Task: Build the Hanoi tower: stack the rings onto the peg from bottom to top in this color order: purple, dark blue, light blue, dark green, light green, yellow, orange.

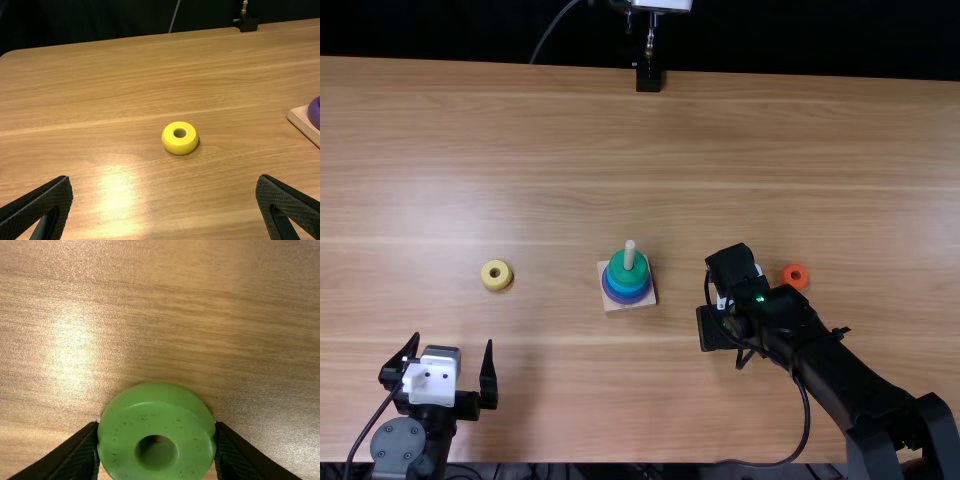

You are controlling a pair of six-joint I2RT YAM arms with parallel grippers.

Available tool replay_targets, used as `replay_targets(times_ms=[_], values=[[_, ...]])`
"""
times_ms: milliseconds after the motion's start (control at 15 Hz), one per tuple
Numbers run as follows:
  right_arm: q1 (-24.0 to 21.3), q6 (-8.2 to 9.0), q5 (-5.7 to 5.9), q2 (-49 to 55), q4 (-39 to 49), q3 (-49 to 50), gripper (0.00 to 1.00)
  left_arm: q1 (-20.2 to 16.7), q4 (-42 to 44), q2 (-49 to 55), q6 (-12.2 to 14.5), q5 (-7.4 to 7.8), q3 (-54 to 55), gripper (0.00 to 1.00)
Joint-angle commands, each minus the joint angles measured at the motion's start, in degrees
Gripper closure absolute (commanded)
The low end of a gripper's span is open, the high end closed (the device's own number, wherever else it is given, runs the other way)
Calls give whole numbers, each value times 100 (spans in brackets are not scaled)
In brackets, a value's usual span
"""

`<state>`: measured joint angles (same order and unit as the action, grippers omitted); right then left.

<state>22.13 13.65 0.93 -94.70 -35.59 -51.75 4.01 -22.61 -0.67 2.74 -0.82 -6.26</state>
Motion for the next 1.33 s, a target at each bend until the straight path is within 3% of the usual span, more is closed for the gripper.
replay_targets(times_ms=[0,200,600,933,1267], values=[[2,80,107,-5,-33,-55,100,-67,-418,67,21,103,626,0],[63,91,129,311,-107,-696,100,-67,-428,67,21,103,626,0],[485,59,171,786,-2026,-2639,100,-67,-428,67,21,103,626,0],[890,48,171,171,-2701,-4370,100,-67,-418,67,21,103,626,0],[1250,80,171,-585,-3018,-5311,100,-67,-428,67,21,103,626,0]])
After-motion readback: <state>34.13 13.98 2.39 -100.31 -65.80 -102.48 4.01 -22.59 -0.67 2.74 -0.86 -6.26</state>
